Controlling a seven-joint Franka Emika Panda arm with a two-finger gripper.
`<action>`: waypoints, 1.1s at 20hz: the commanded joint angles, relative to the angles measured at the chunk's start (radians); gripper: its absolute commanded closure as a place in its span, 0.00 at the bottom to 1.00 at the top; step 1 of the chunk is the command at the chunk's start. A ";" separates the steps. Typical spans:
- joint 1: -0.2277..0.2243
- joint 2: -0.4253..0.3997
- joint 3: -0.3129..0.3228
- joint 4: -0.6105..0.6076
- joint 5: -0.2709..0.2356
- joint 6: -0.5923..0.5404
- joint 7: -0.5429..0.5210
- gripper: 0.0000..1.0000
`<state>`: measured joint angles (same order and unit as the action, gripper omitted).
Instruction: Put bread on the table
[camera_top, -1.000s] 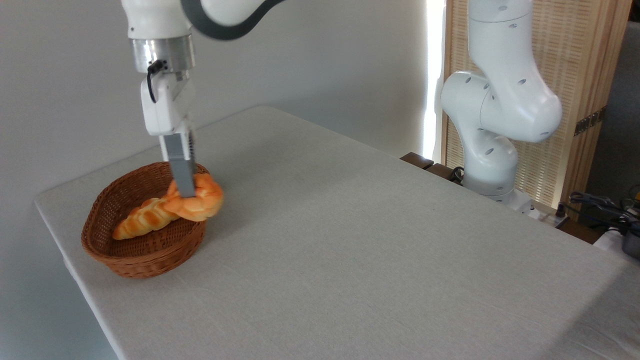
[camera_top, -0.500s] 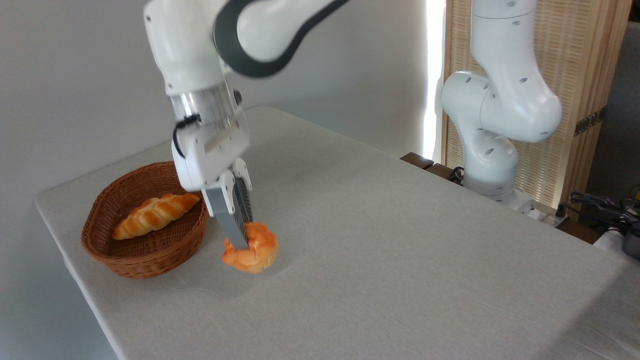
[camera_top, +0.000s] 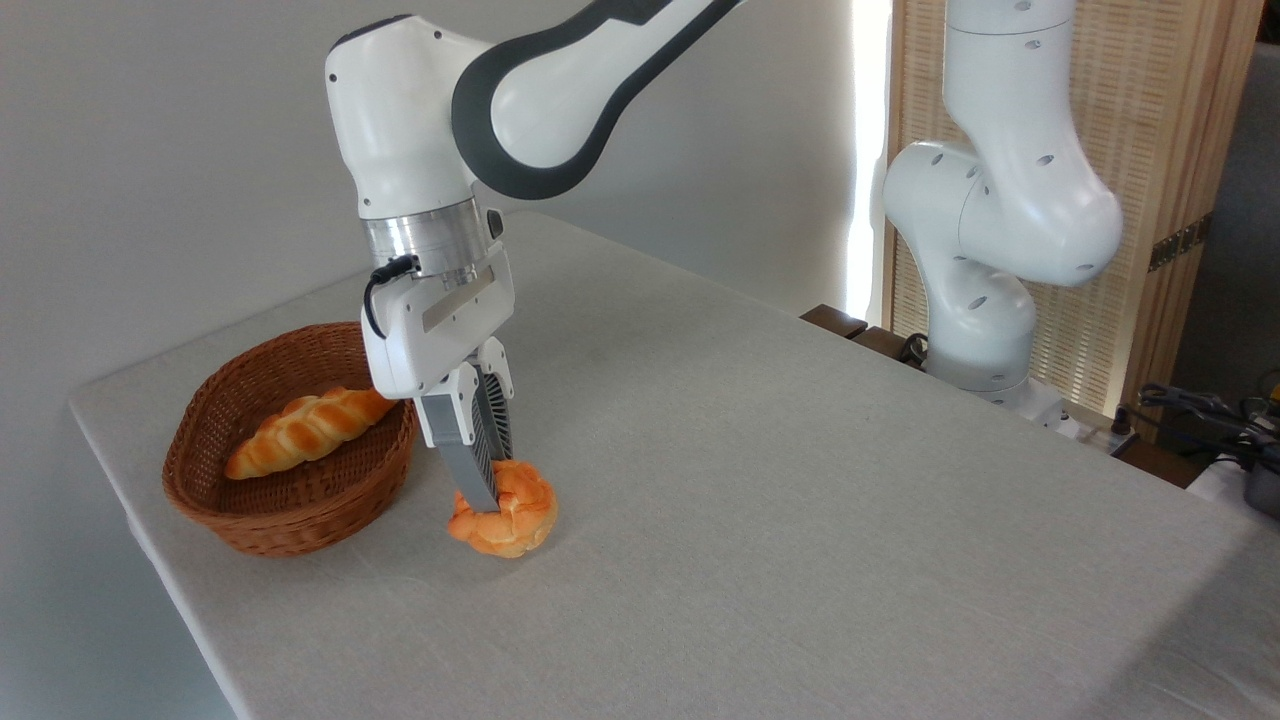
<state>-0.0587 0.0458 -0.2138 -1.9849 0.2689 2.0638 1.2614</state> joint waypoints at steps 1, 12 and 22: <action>-0.006 -0.023 0.008 -0.006 0.006 -0.019 -0.005 0.00; 0.005 -0.055 0.074 0.116 -0.264 -0.157 -0.059 0.00; 0.007 -0.053 0.166 0.231 -0.421 -0.243 -0.089 0.00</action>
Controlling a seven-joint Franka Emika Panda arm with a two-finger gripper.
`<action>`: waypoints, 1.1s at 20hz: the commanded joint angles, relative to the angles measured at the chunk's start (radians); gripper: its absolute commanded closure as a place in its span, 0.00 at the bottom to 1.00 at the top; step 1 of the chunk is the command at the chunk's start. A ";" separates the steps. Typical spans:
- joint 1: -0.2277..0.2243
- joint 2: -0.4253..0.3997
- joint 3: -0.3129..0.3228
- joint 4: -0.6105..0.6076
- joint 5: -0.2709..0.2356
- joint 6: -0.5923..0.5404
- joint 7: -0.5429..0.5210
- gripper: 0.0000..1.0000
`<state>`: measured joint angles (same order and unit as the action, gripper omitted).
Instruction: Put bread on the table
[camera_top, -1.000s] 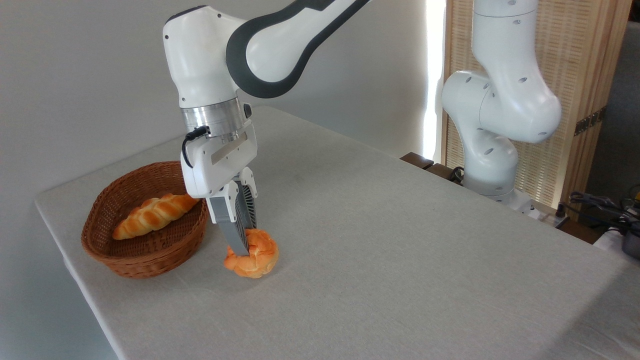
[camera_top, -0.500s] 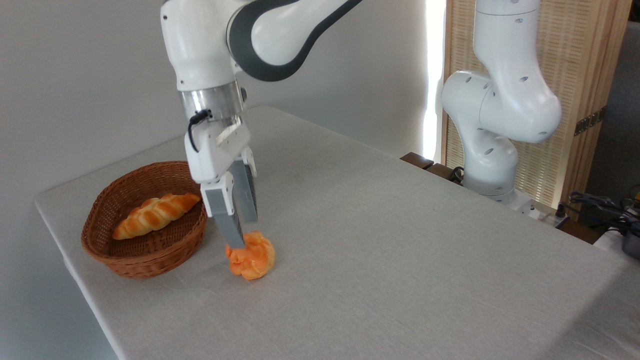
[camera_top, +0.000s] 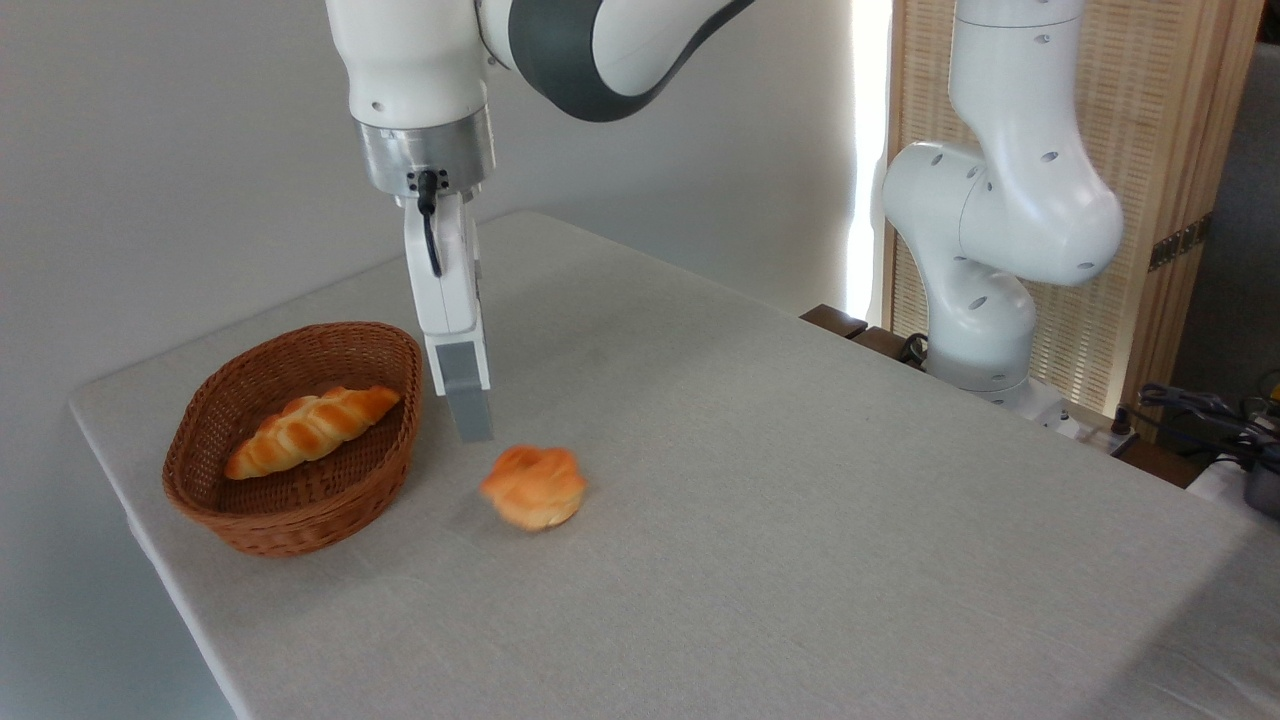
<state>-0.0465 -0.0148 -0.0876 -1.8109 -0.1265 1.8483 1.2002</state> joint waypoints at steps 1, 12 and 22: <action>-0.006 0.006 0.048 0.074 -0.025 -0.037 -0.071 0.00; 0.011 0.019 0.068 0.189 0.059 -0.159 -0.445 0.00; 0.016 0.033 0.080 0.274 0.051 -0.262 -0.449 0.00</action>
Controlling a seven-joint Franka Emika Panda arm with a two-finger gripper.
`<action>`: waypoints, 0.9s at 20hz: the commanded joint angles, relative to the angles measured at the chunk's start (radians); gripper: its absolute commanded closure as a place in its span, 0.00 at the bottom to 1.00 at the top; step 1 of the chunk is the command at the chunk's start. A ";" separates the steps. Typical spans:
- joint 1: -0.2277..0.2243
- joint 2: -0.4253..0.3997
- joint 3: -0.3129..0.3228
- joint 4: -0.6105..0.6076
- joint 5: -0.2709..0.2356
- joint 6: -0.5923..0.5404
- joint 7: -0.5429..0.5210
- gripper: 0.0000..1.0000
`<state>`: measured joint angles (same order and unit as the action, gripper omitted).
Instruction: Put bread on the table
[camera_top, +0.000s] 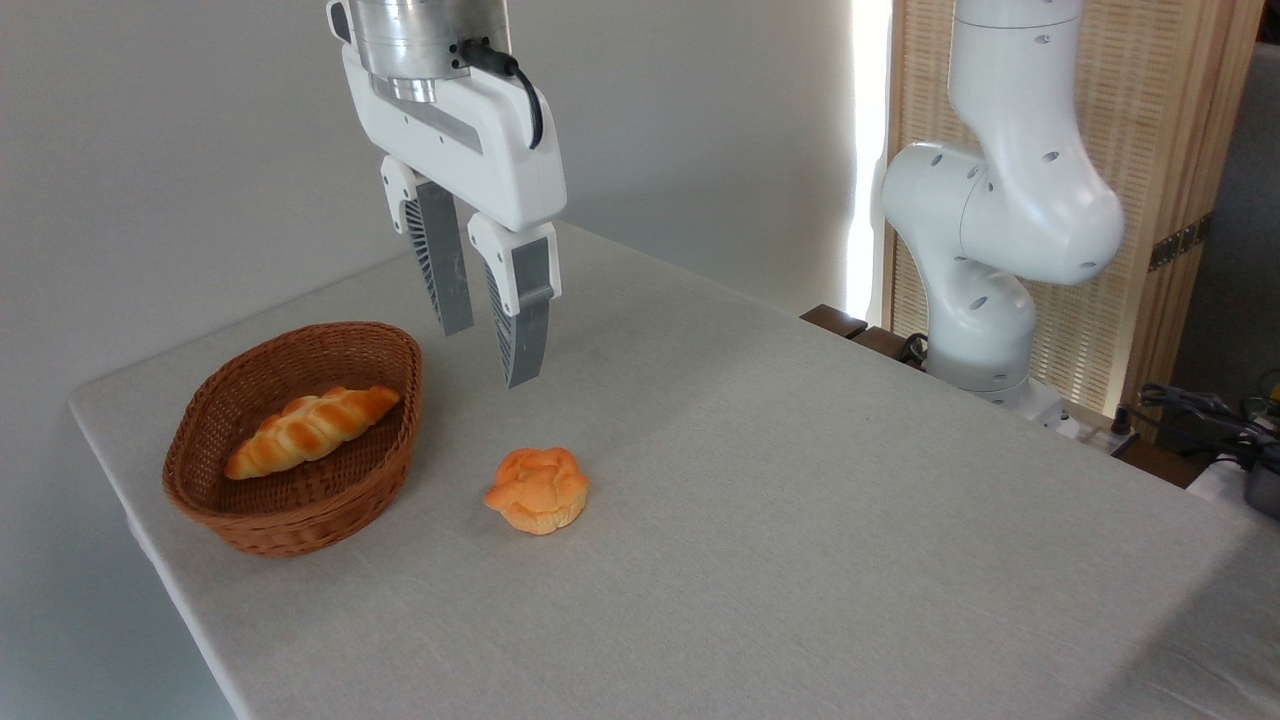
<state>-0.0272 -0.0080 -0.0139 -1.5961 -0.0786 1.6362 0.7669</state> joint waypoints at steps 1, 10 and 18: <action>-0.003 0.026 0.006 0.059 0.005 -0.052 -0.015 0.00; -0.003 0.028 0.006 0.061 0.025 -0.056 -0.017 0.00; -0.005 0.030 0.006 0.061 0.056 -0.055 -0.012 0.00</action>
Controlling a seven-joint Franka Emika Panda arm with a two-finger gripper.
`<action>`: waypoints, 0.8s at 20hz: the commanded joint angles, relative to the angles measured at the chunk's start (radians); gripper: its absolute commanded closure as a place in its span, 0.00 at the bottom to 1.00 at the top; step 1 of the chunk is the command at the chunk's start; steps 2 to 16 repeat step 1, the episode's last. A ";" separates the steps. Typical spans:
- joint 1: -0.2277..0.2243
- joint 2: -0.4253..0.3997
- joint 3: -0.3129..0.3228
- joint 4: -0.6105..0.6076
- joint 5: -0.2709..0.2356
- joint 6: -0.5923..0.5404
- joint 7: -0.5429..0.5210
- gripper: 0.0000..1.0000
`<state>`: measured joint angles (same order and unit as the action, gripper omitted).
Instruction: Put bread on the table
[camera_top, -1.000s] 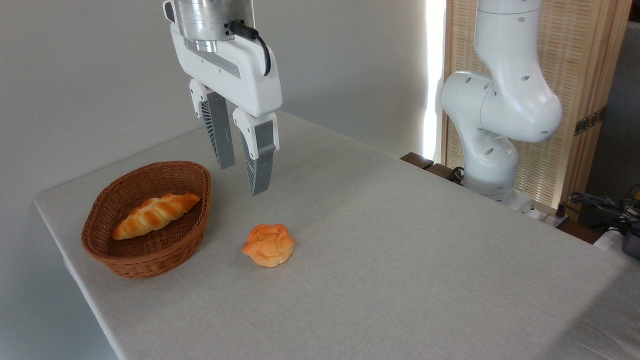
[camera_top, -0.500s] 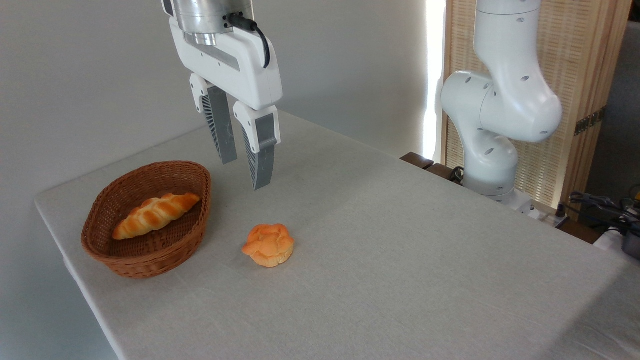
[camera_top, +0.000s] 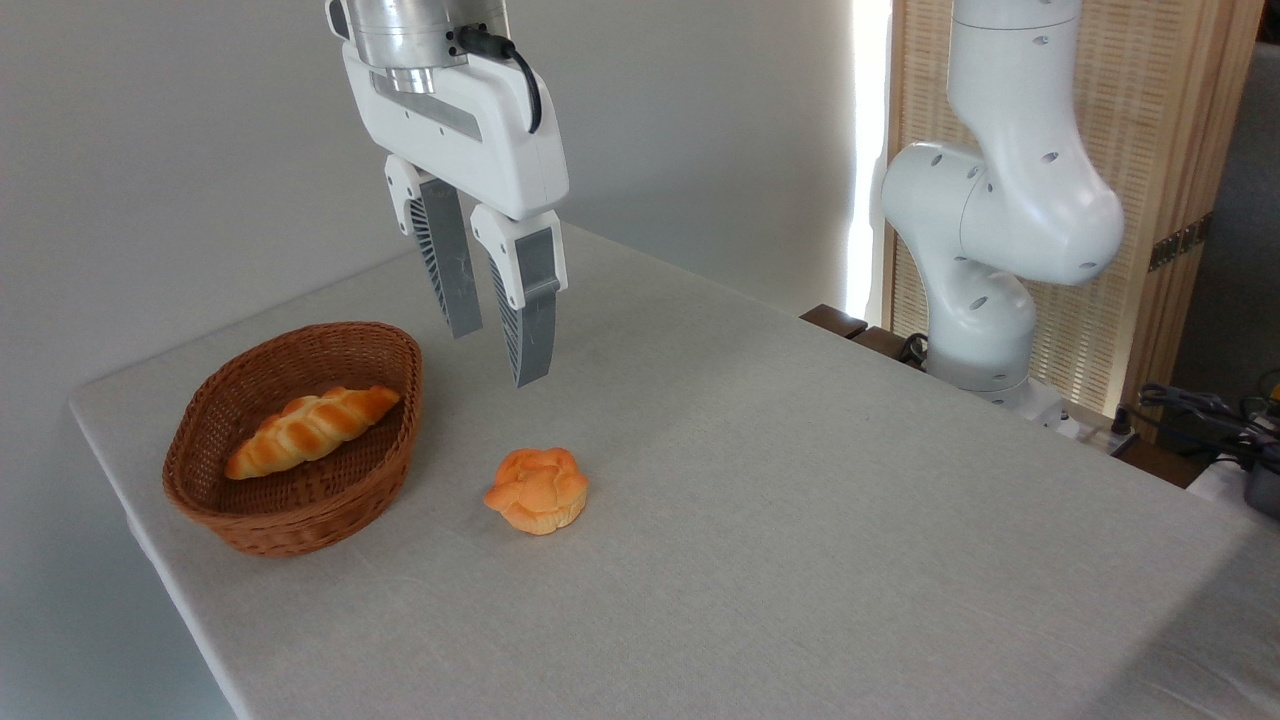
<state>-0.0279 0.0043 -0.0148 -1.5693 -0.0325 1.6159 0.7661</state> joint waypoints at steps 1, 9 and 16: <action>-0.004 0.017 0.007 0.034 0.009 -0.034 -0.011 0.00; -0.004 0.017 0.007 0.034 0.009 -0.034 -0.011 0.00; -0.004 0.017 0.007 0.034 0.009 -0.034 -0.011 0.00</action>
